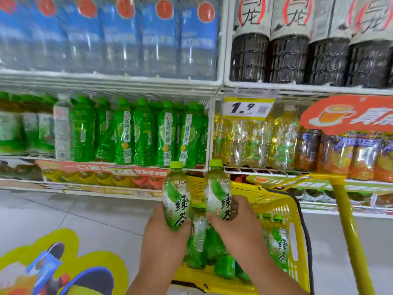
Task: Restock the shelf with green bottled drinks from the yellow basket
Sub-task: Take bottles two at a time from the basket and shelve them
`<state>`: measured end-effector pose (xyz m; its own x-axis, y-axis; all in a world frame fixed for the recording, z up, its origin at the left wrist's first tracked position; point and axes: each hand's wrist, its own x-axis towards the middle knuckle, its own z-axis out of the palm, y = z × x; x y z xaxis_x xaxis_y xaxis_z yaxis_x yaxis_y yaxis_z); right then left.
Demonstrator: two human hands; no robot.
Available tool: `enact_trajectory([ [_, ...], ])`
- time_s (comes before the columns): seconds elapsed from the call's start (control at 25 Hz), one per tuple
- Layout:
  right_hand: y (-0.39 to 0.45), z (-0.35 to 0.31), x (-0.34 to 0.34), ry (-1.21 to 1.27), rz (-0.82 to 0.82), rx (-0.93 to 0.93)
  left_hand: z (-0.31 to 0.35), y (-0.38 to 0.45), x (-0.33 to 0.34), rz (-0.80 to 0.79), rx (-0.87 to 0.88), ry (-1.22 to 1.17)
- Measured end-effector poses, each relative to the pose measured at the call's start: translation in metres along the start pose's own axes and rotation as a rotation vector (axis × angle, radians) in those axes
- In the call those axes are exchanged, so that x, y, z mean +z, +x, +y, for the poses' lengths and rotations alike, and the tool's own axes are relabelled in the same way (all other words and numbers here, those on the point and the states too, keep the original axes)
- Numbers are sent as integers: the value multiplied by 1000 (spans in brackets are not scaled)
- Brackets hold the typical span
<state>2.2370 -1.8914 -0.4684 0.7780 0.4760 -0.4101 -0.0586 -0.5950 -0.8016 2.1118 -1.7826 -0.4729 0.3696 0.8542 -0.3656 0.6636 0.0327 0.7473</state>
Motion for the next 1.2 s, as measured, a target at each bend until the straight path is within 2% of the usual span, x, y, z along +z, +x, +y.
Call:
enact_trajectory([
  [0.16,-34,-58,-25,18,-36,-68,45,-30,-59,82,51,-59],
  [0.36,-79,-144,-74,86,-56,-188,134,-78,-131,137,116,-124],
  [0.72,-159,-302,-182,215,131,-426,293,-166,-245,201,361,-144],
  [0.96,-205,-375,-207,257,196,-503,342,-186,-306,150,496,-216],
  [1.2,-231,-425,-189,299,216,-535,358,-173,-365,104,587,-223],
])
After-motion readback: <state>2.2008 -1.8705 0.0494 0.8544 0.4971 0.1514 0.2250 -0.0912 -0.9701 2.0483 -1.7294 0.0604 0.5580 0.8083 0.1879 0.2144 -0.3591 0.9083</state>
